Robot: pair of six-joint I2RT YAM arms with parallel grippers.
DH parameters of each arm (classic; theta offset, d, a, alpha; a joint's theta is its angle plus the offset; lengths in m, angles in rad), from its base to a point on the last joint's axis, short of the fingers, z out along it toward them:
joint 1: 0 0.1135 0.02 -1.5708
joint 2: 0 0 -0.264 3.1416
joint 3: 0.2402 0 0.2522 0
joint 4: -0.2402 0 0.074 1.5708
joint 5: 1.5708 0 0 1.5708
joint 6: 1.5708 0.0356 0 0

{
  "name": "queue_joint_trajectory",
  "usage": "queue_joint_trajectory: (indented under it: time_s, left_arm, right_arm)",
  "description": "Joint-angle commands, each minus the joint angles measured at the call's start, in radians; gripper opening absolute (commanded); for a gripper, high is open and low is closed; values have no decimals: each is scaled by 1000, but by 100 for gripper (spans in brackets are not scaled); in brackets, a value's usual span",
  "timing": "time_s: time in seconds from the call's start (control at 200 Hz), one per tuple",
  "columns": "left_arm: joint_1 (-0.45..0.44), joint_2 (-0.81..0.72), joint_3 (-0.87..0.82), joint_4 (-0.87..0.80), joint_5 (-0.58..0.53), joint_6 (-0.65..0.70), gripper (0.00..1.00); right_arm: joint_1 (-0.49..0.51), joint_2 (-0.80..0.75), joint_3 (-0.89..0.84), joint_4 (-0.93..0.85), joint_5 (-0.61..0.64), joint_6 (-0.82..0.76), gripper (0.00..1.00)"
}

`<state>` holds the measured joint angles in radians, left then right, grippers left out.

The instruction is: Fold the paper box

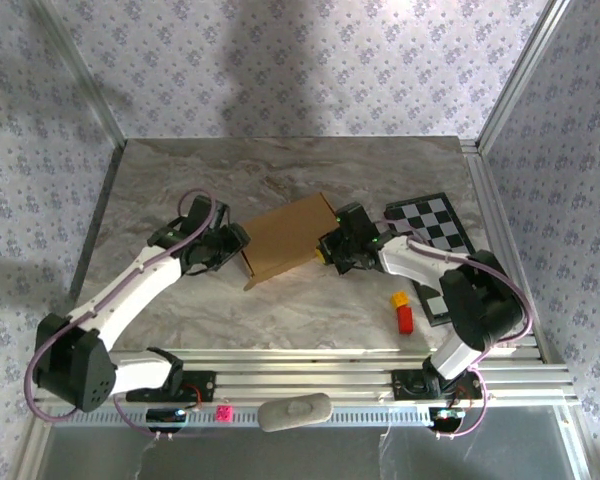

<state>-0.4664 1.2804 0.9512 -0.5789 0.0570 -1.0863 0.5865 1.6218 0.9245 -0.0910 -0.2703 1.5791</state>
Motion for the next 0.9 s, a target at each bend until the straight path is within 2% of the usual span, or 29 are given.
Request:
queue_joint_trajectory:
  time_s: [0.0, 0.065, 0.095, 0.245, 0.3, 0.365, 0.48, 0.59, 0.665, 0.74, 0.795, 0.895]
  left_arm:
    - [4, 34, -4, 9, 69, -65, 59]
    - [4, 50, -9, 14, 66, -59, 59]
    - [4, 56, -13, 16, 65, -55, 59]
    - [5, 78, -37, 19, 42, -15, 57]
    - [6, 79, -43, 30, 36, 4, 57]
    - [8, 84, -30, 35, 36, 52, 58]
    - [7, 106, 54, -68, 2, 211, 58]
    - [6, 101, 115, -182, -26, 355, 60]
    - [-10, 91, 134, -233, -46, 424, 60]
    - [-24, 80, 142, -260, -72, 471, 61]
    - [-26, 80, 150, -278, -86, 483, 61]
    - [-8, 99, 149, -275, -79, 456, 60]
  right_arm:
    - [1, 41, 11, -138, -11, -53, 0]
    - [-2, 38, 32, -175, -11, -72, 0]
    - [-5, 38, 43, -191, -14, -82, 5]
    - [-22, 20, 117, -335, -18, -175, 49]
    - [-29, 1, 164, -413, 4, -246, 58]
    - [-41, -18, 233, -517, 33, -357, 63]
    - [-64, -63, 357, -680, 120, -631, 64]
    - [-84, -96, 385, -725, 214, -917, 65]
    - [-120, -86, 376, -725, 226, -1059, 63]
    - [-176, -62, 368, -693, 171, -1107, 58]
    - [-220, -45, 361, -656, 75, -1129, 55]
    - [-268, -19, 339, -587, -29, -1045, 50]
